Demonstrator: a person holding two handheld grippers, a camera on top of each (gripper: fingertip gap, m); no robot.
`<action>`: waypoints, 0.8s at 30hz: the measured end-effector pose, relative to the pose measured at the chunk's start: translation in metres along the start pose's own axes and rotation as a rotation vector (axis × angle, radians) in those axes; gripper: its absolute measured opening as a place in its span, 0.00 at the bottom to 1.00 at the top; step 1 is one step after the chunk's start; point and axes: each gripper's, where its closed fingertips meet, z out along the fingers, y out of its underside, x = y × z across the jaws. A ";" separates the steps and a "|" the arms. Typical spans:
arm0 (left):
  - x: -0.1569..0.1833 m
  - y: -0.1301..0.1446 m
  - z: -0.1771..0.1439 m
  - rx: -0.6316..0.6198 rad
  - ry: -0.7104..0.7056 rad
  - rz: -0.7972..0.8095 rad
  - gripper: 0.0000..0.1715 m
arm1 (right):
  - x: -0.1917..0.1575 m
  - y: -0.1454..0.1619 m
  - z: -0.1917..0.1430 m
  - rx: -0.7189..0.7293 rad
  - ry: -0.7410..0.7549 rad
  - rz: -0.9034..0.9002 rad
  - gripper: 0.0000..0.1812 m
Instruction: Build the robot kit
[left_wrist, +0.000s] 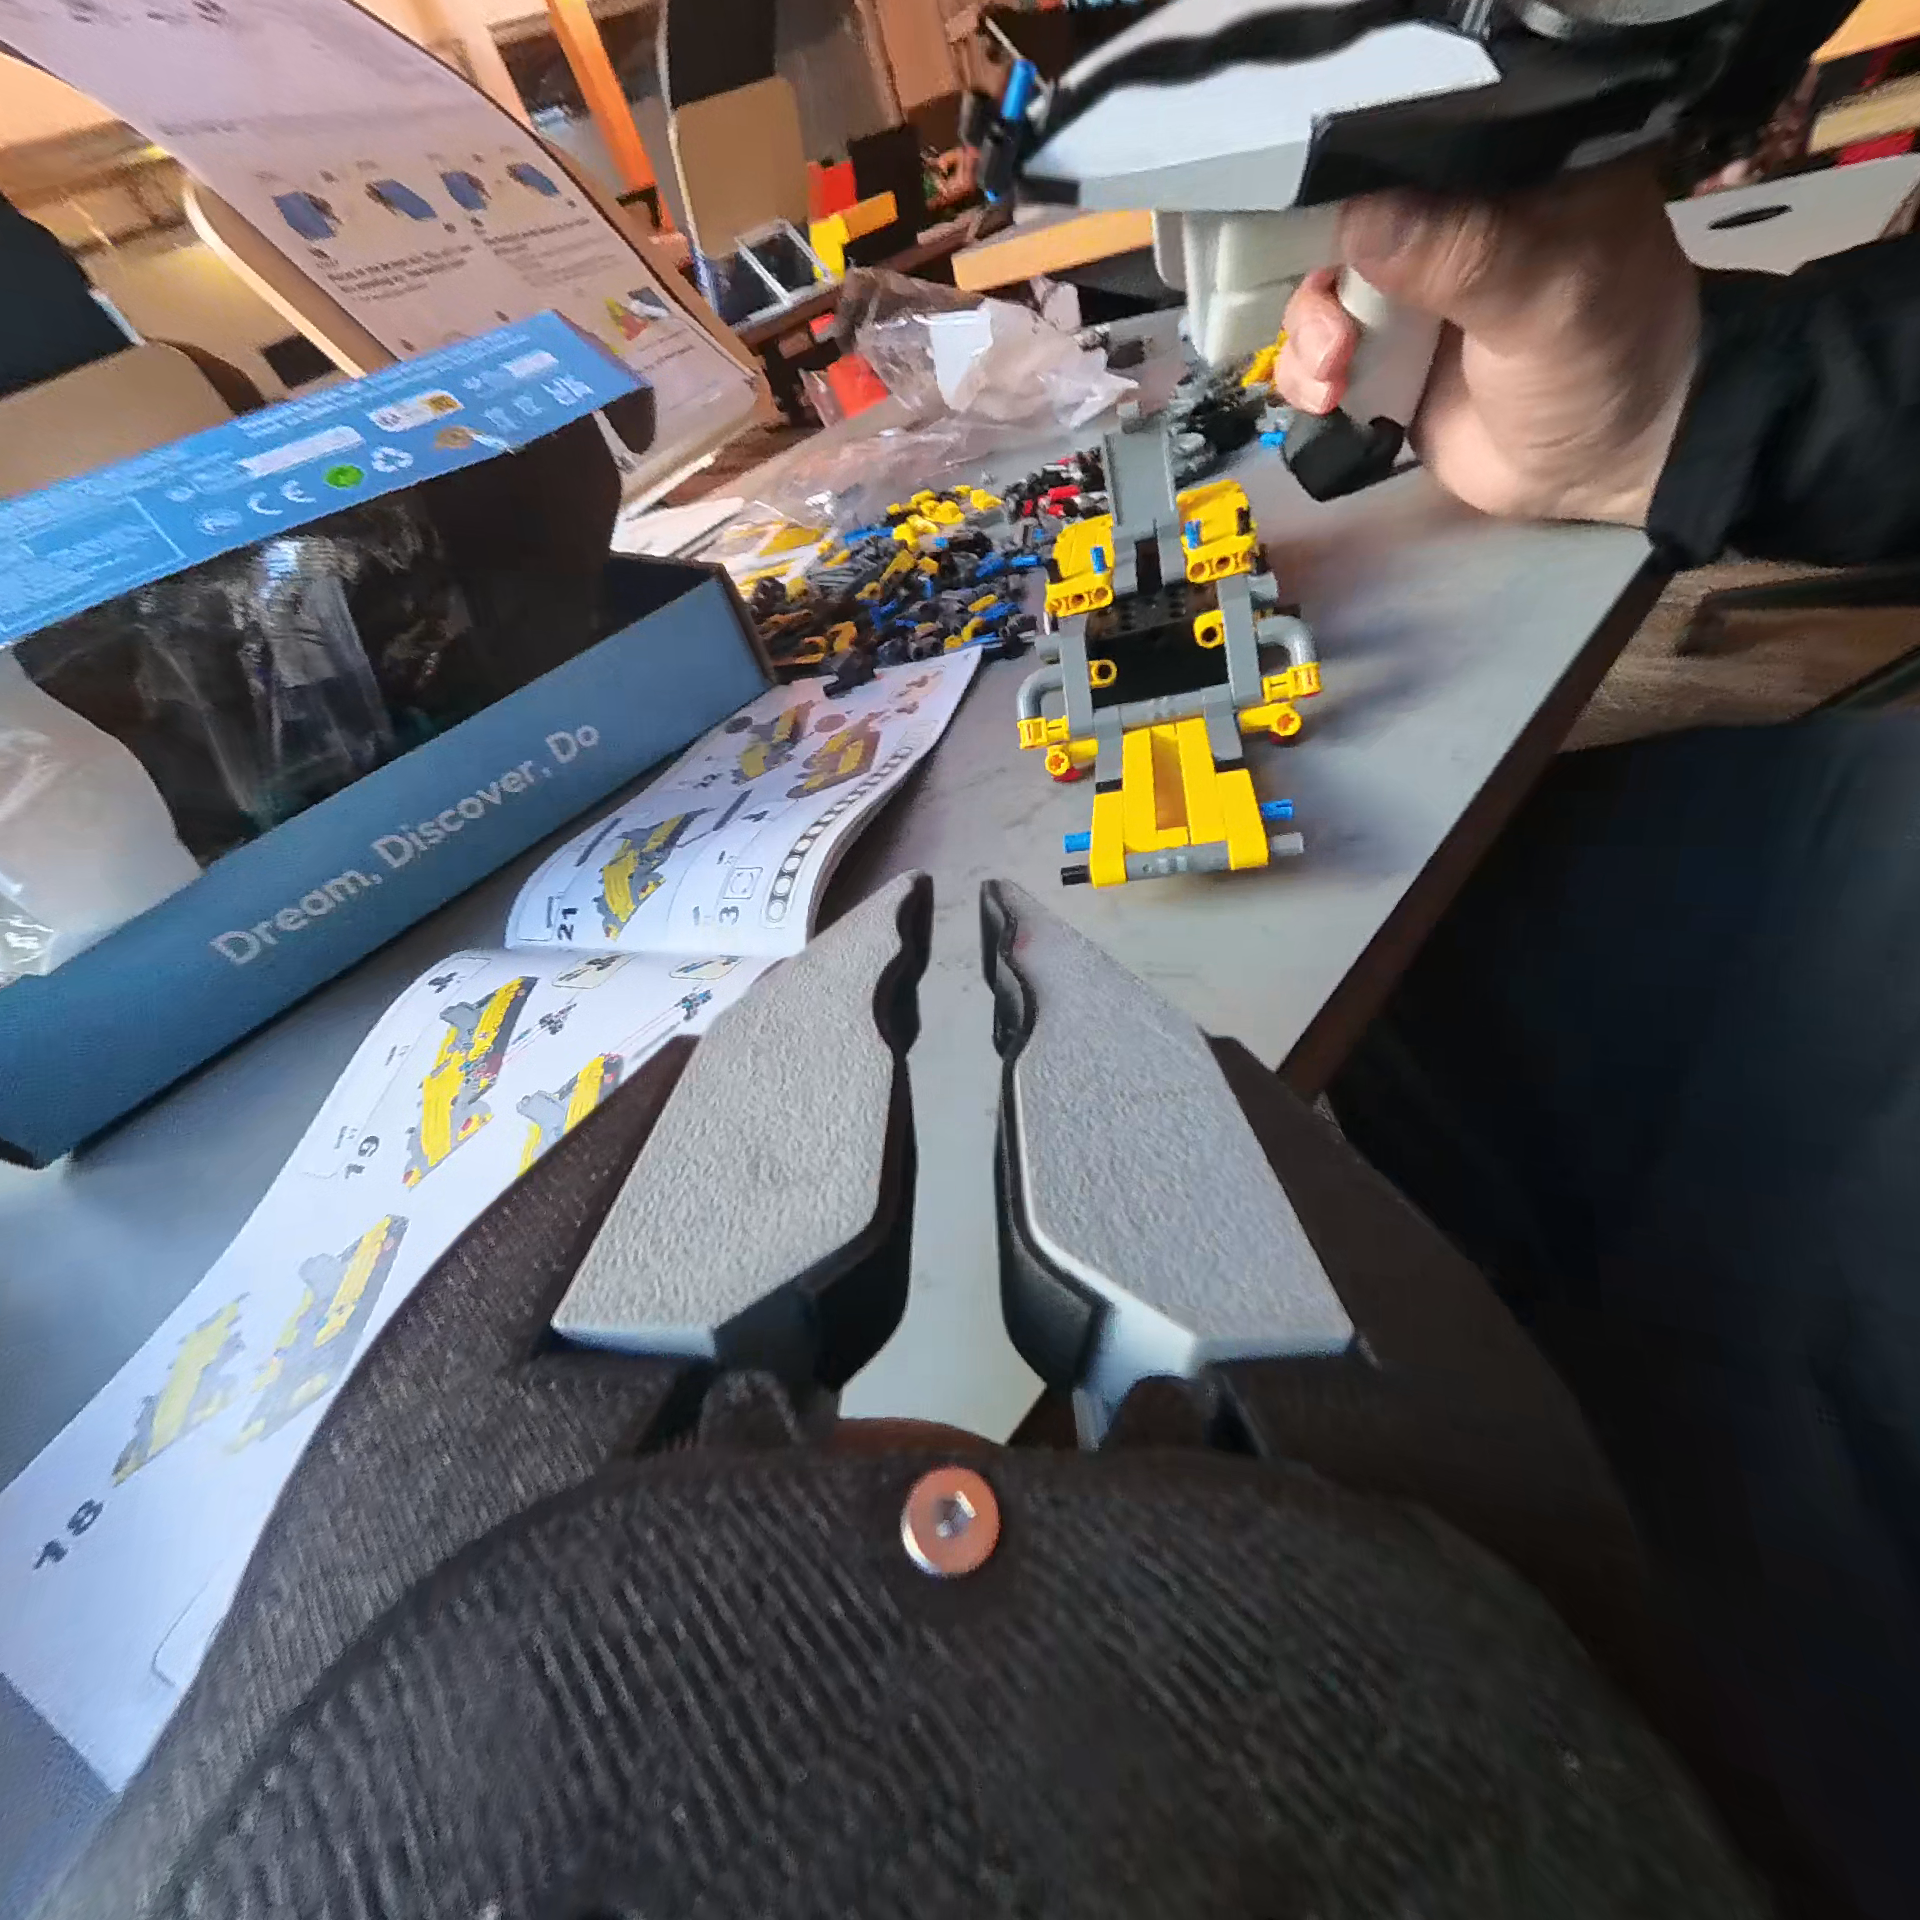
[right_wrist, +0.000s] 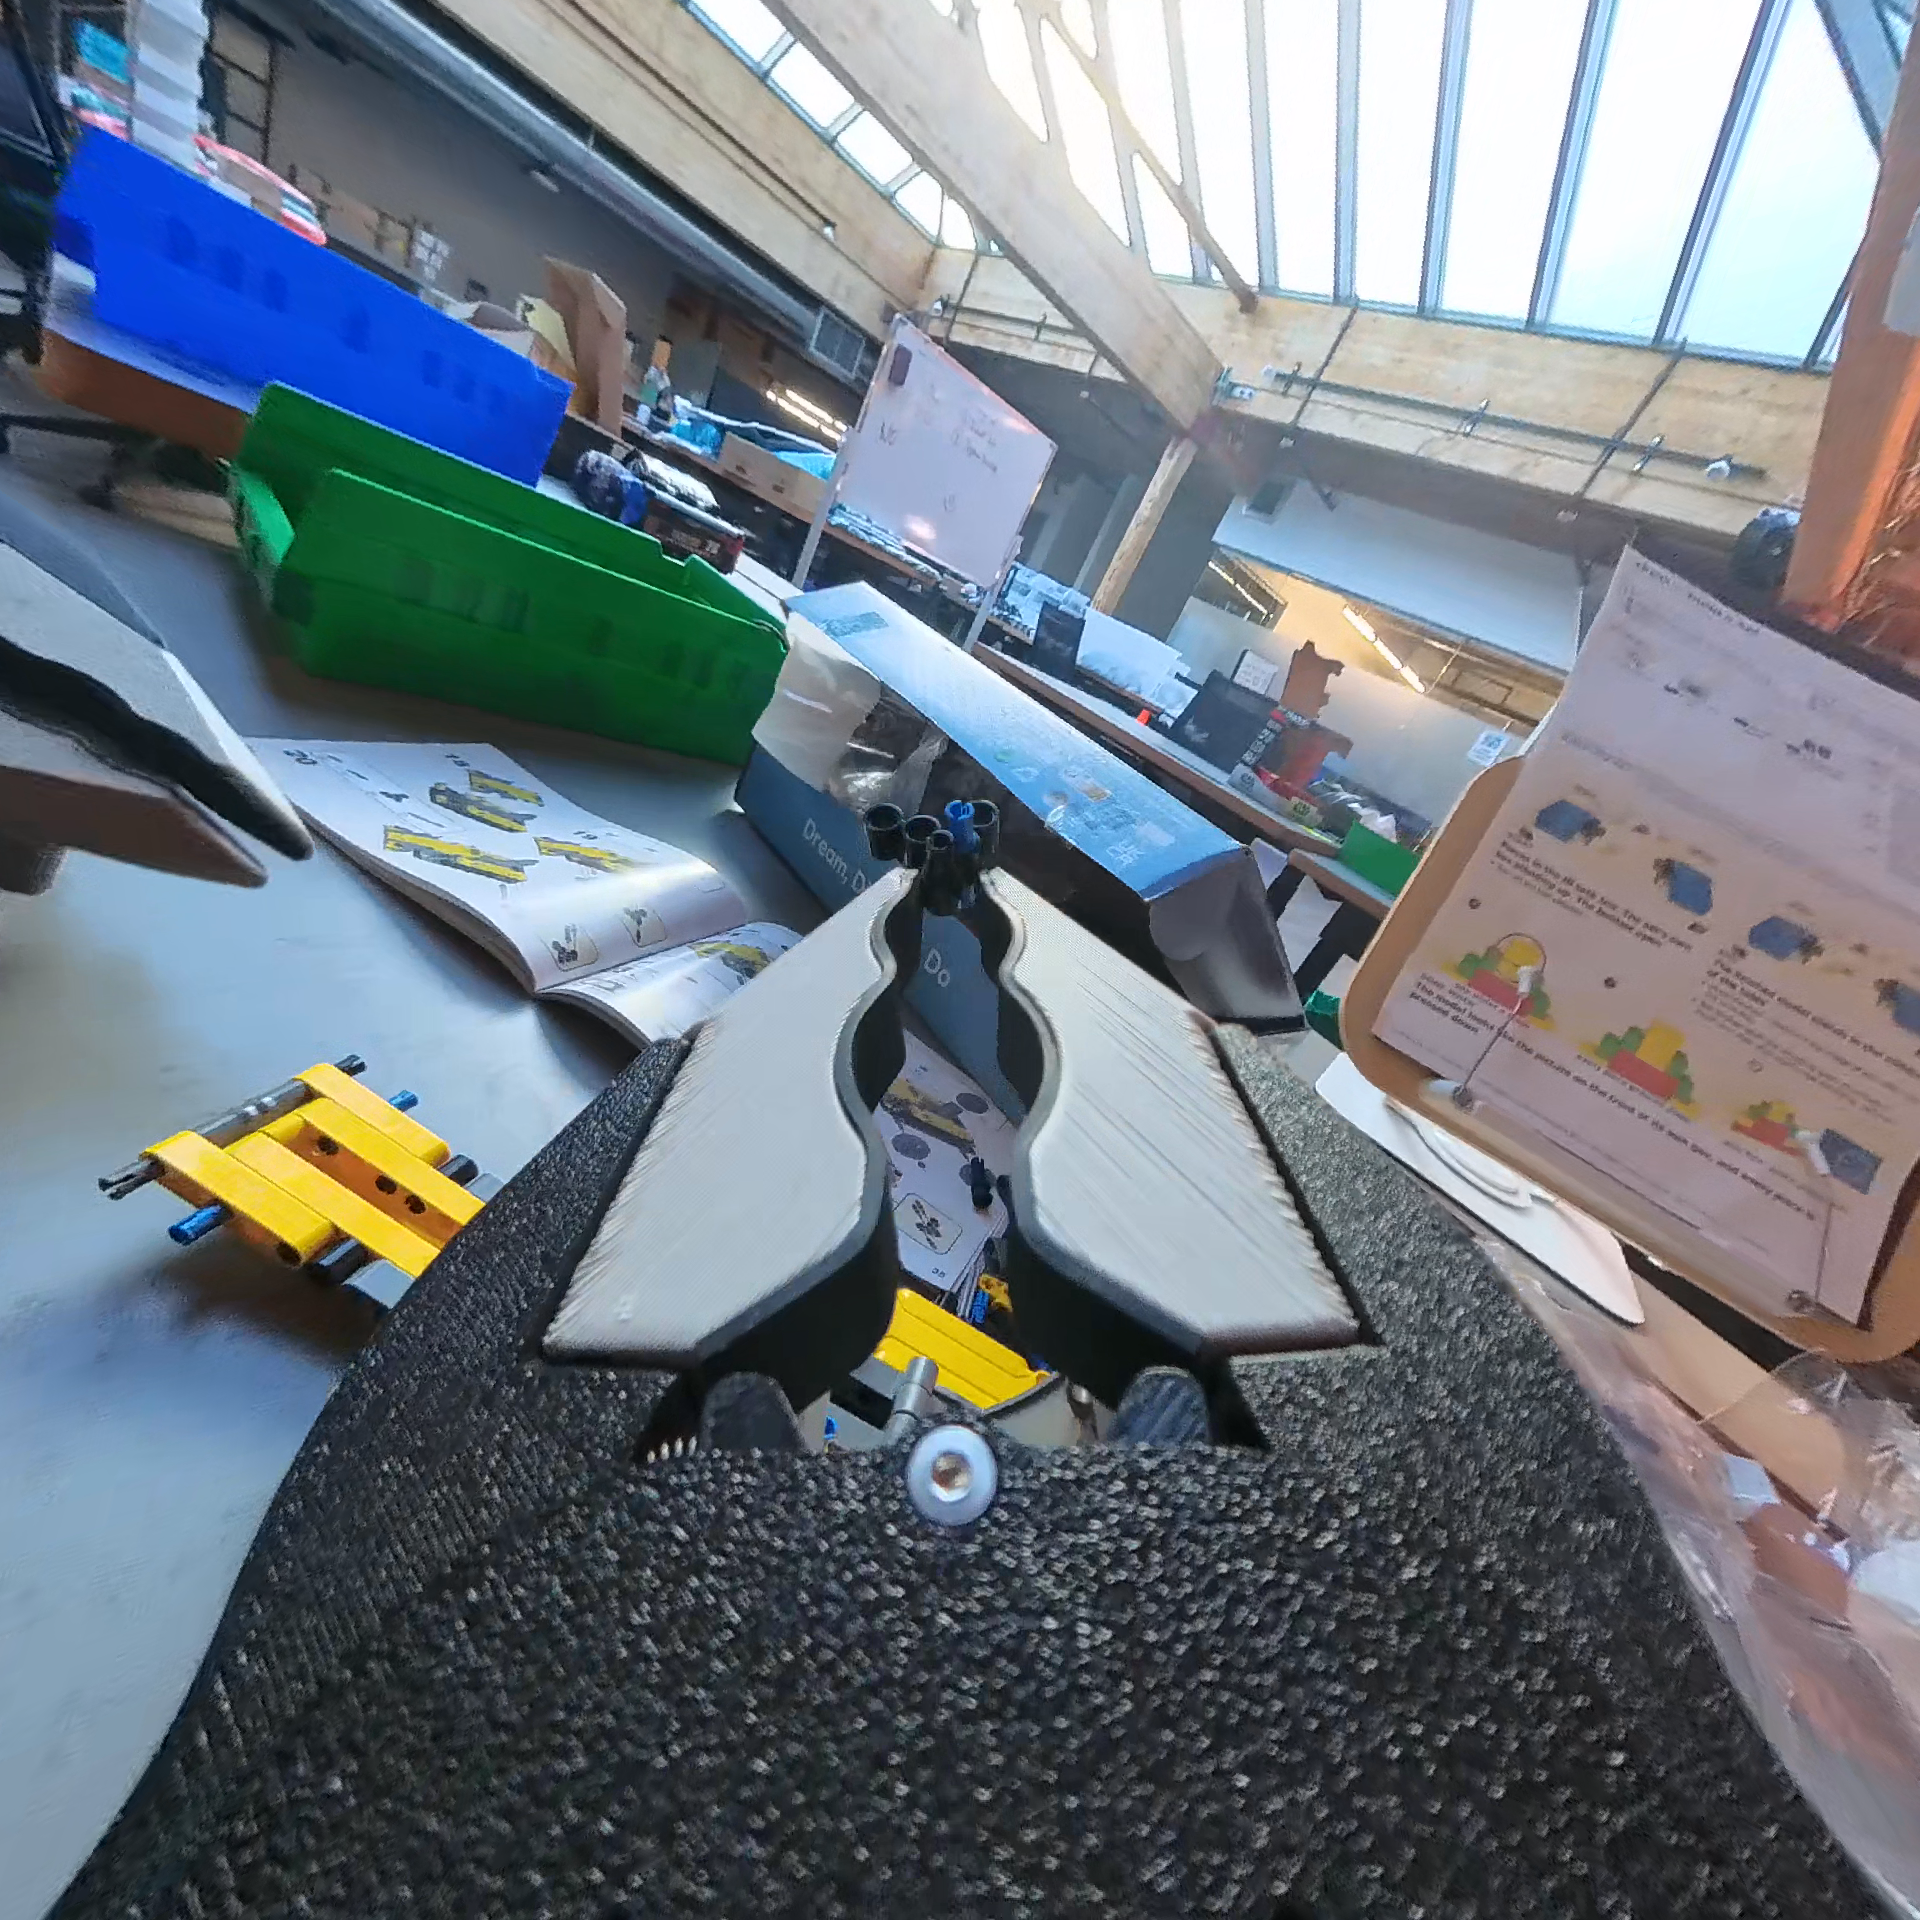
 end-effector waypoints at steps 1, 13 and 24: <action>0.000 -0.001 0.000 0.008 -0.008 -0.007 0.03 | -0.001 0.000 0.000 -0.002 0.000 -0.014 0.05; 0.009 -0.091 0.066 0.057 0.062 0.024 0.11 | -0.016 0.000 0.005 -0.013 -0.045 -0.061 0.05; 0.016 -0.089 0.086 0.116 0.126 0.052 0.04 | -0.049 0.001 0.006 -0.023 -0.102 -0.289 0.05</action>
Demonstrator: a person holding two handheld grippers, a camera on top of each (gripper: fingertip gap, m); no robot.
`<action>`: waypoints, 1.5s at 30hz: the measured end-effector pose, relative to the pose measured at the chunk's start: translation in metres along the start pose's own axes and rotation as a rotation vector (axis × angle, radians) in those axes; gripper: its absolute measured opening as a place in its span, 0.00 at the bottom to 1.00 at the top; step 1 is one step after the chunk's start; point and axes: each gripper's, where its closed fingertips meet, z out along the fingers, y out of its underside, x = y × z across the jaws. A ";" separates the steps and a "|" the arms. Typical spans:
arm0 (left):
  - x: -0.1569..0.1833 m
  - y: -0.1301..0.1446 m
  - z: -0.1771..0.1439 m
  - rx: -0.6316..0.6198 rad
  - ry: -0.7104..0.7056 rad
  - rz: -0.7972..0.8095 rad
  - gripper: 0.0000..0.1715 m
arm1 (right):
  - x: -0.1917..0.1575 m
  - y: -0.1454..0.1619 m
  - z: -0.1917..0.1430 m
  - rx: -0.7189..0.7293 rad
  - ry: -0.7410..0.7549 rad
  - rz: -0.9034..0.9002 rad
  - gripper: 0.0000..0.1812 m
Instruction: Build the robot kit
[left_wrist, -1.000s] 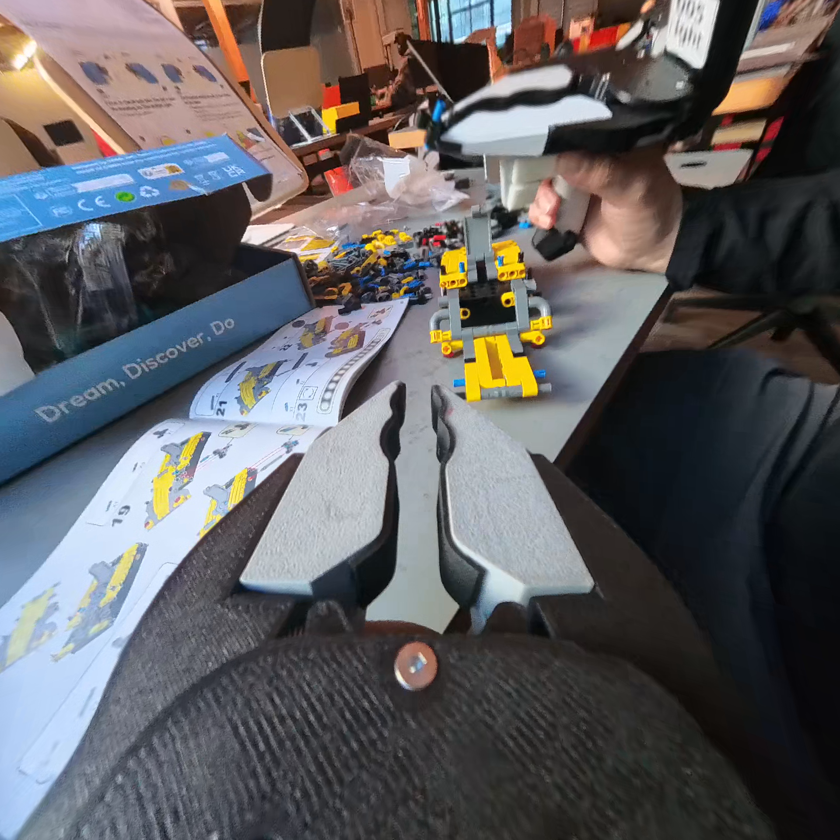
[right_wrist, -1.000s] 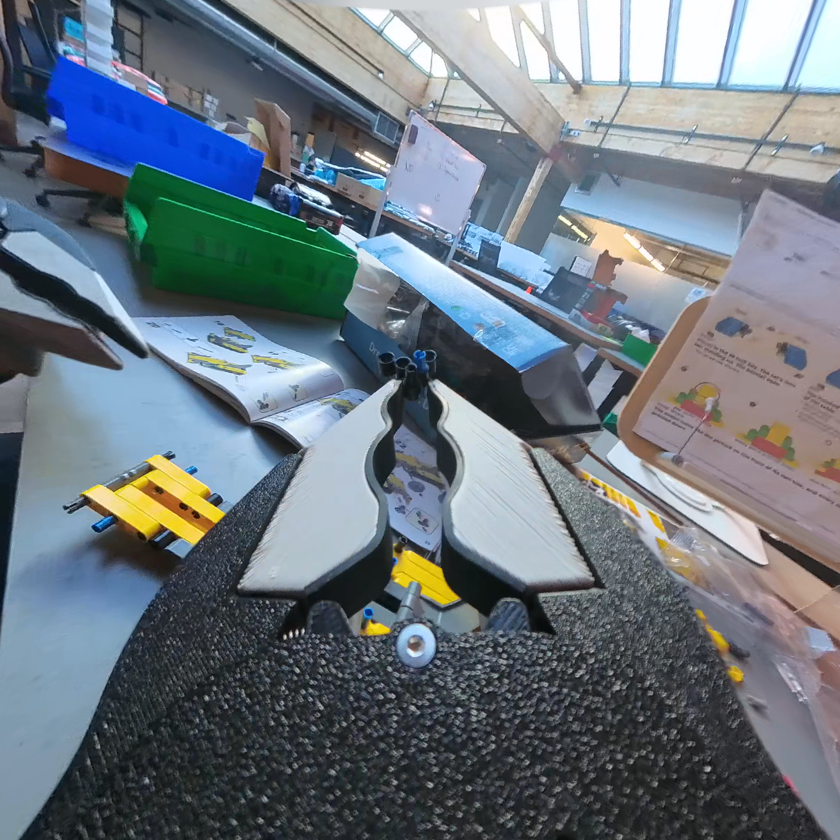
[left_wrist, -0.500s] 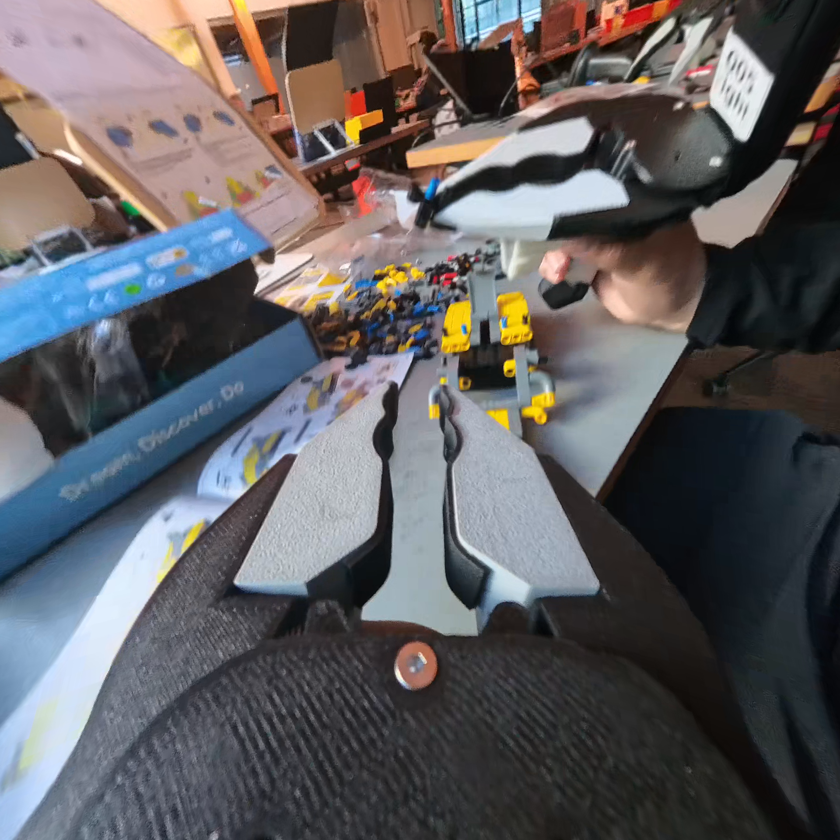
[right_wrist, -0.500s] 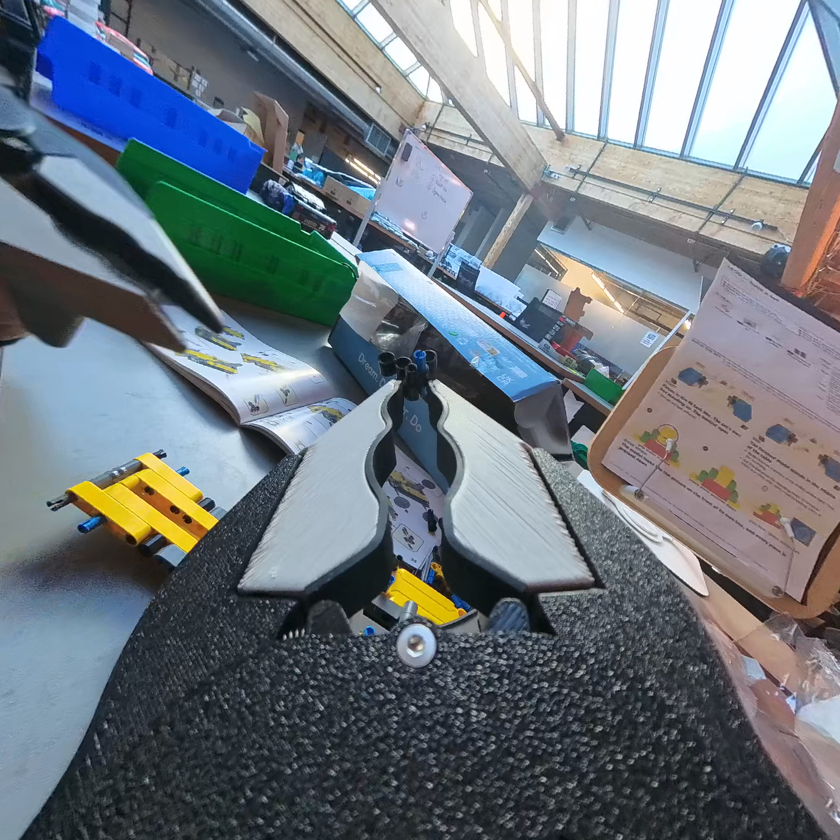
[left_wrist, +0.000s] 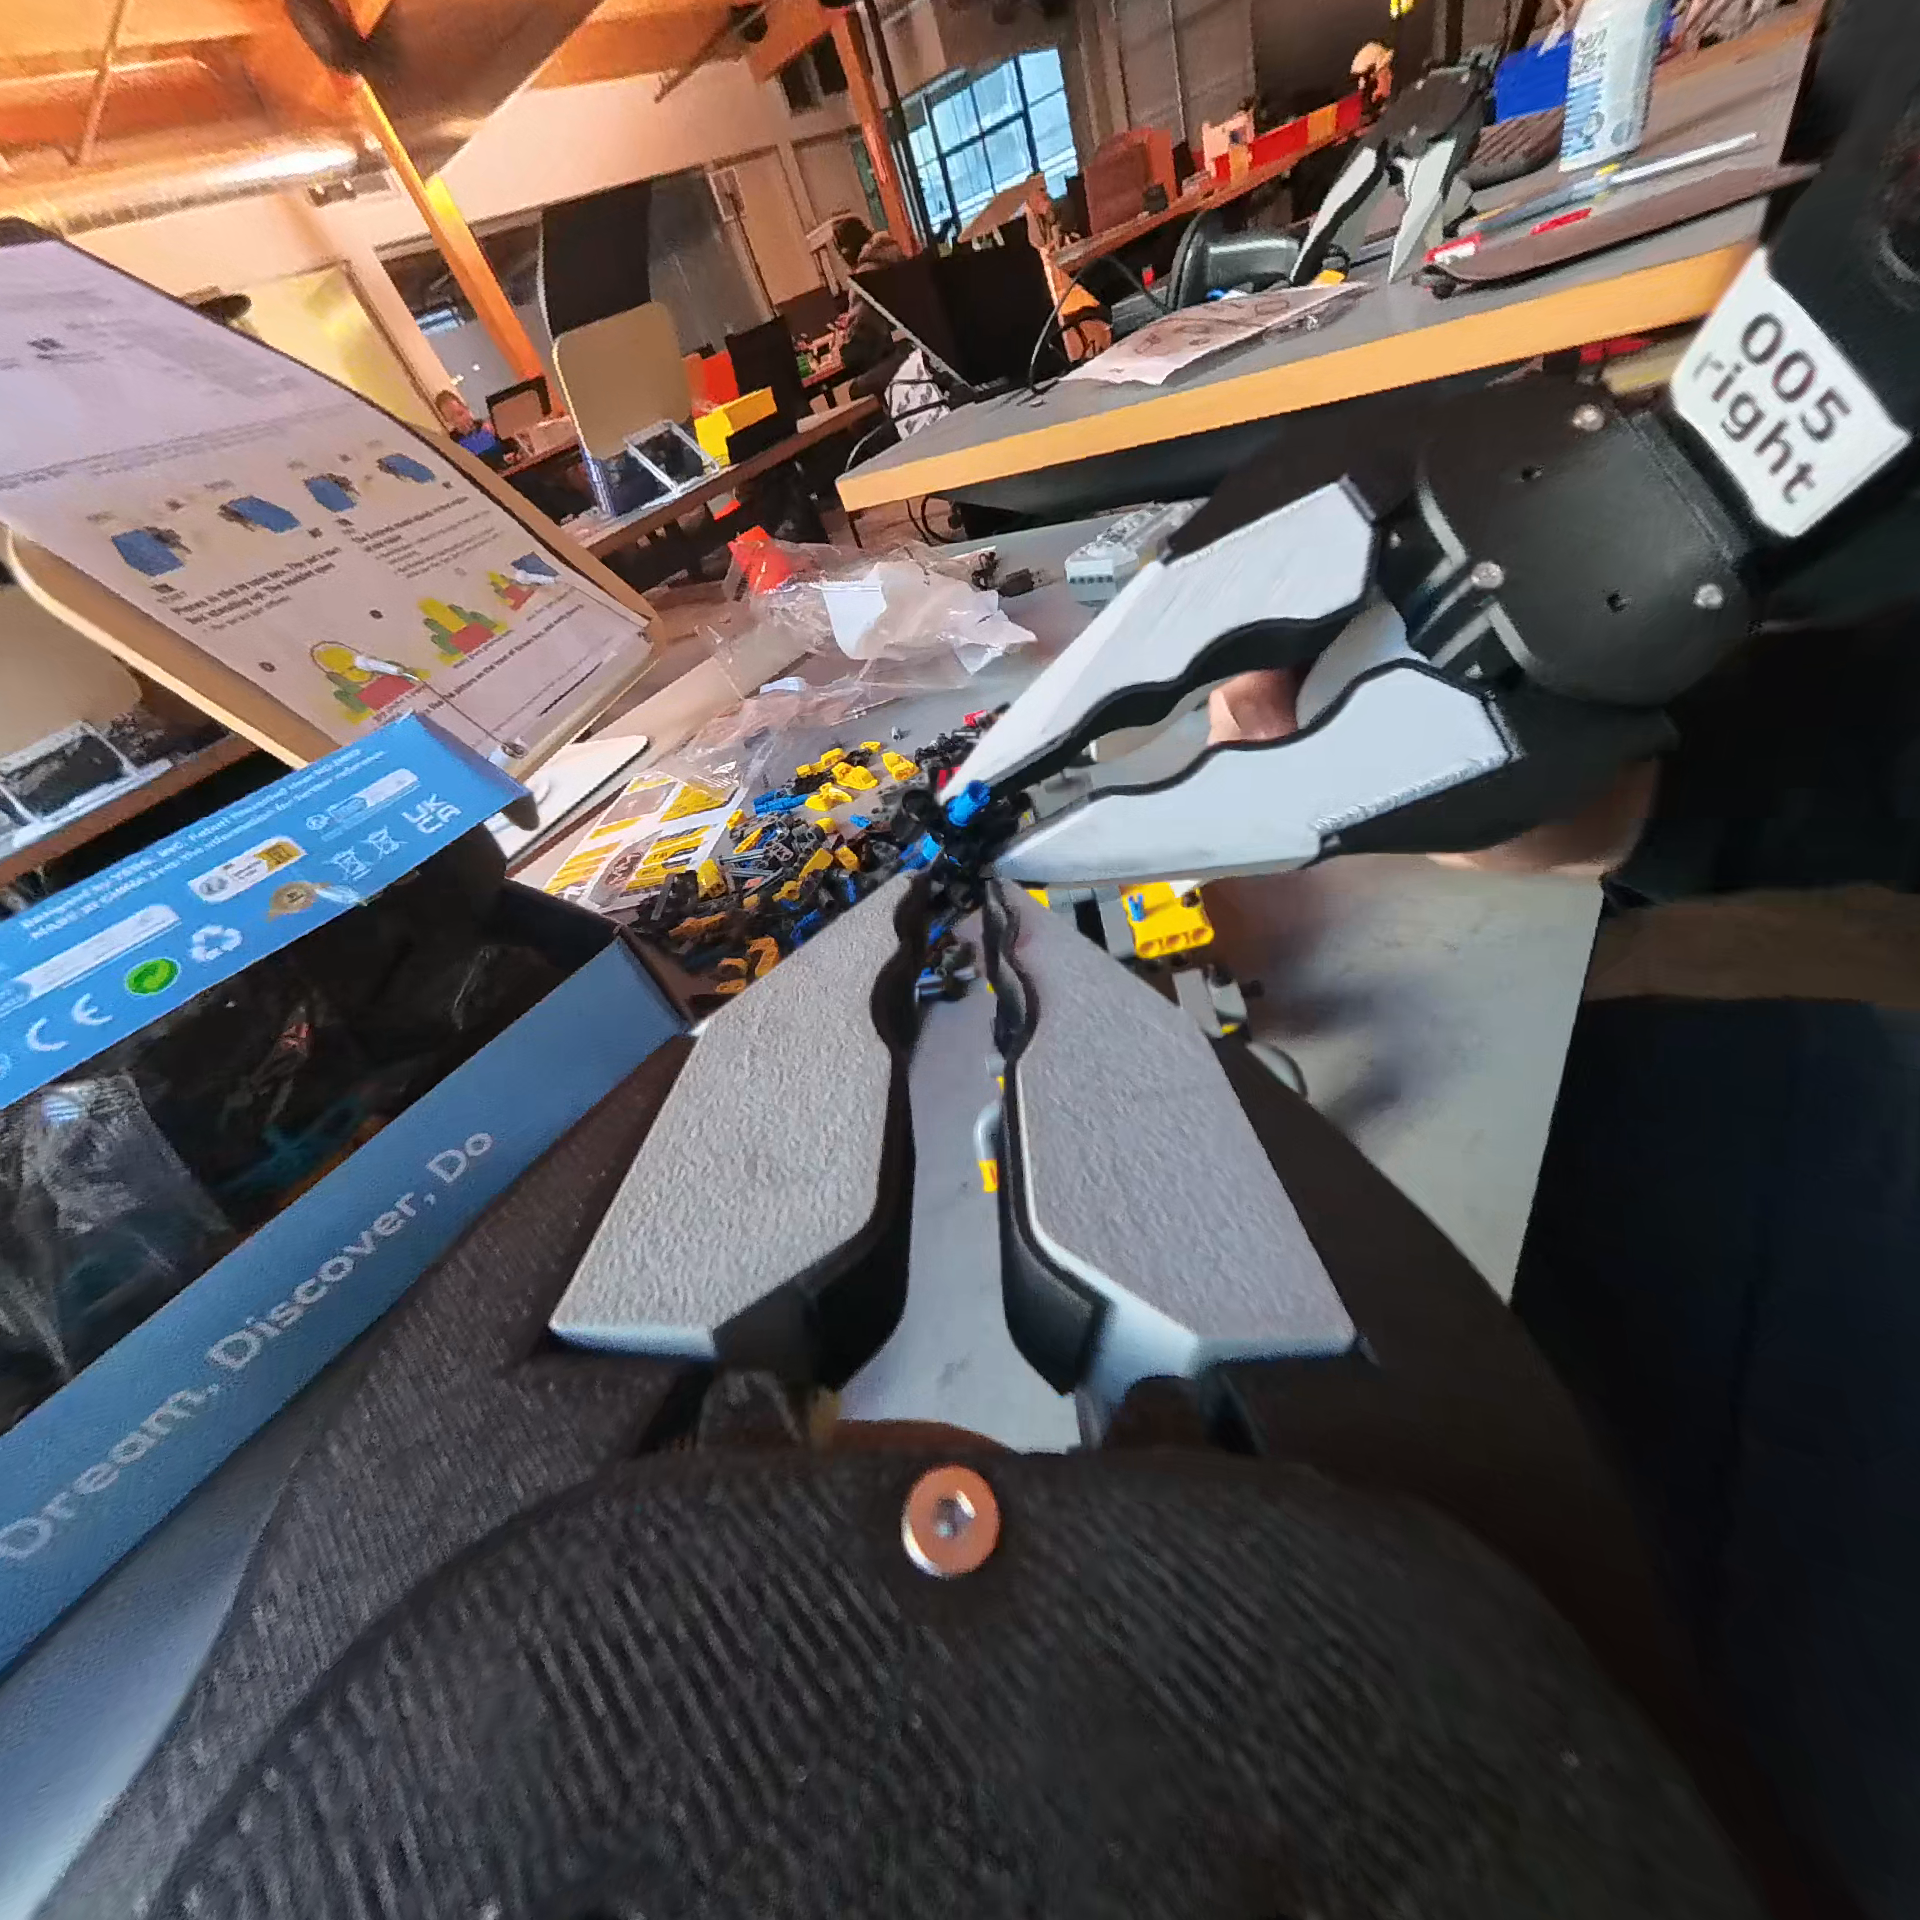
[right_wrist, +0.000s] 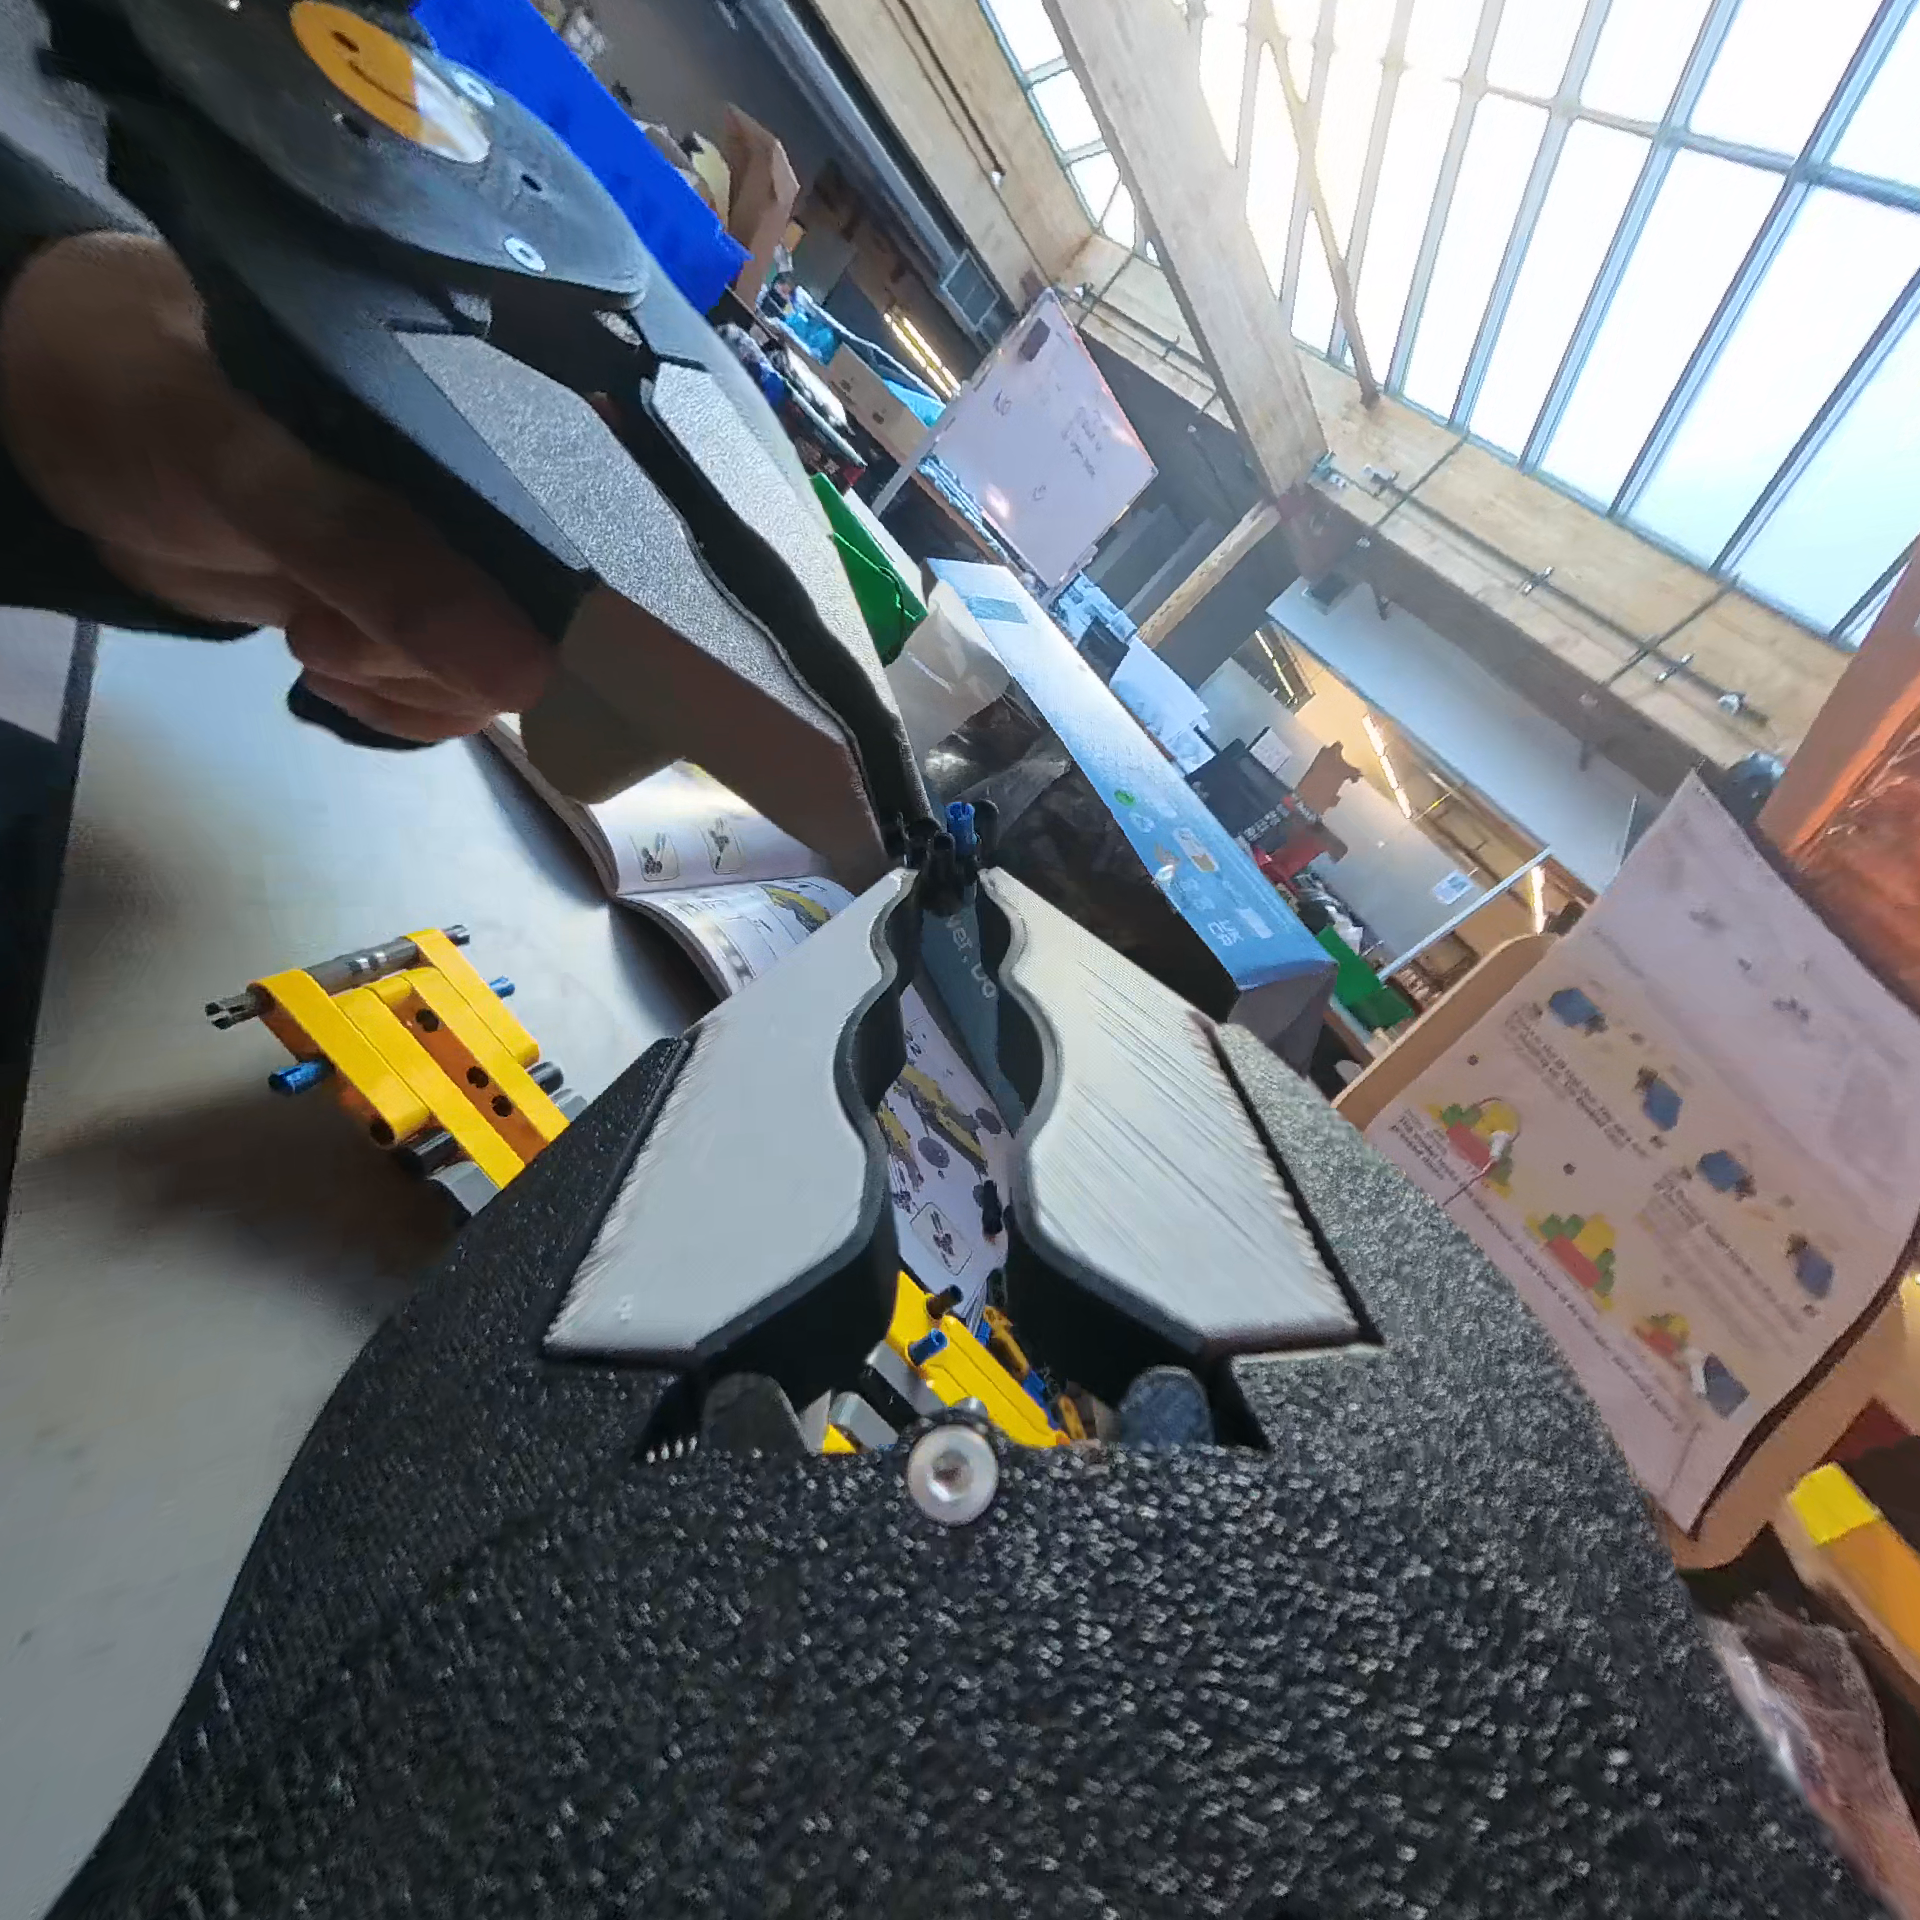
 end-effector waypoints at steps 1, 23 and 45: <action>0.001 0.001 -0.003 -0.004 0.003 0.028 0.03 | -0.003 -0.001 0.000 0.005 -0.010 -0.009 0.05; -0.060 0.124 -0.087 -0.532 -0.312 0.451 0.03 | -0.023 0.007 0.009 -0.042 -0.112 0.029 0.04; -0.062 0.129 -0.085 -0.548 -0.296 0.436 0.02 | -0.010 0.014 0.009 -0.035 -0.121 0.150 0.02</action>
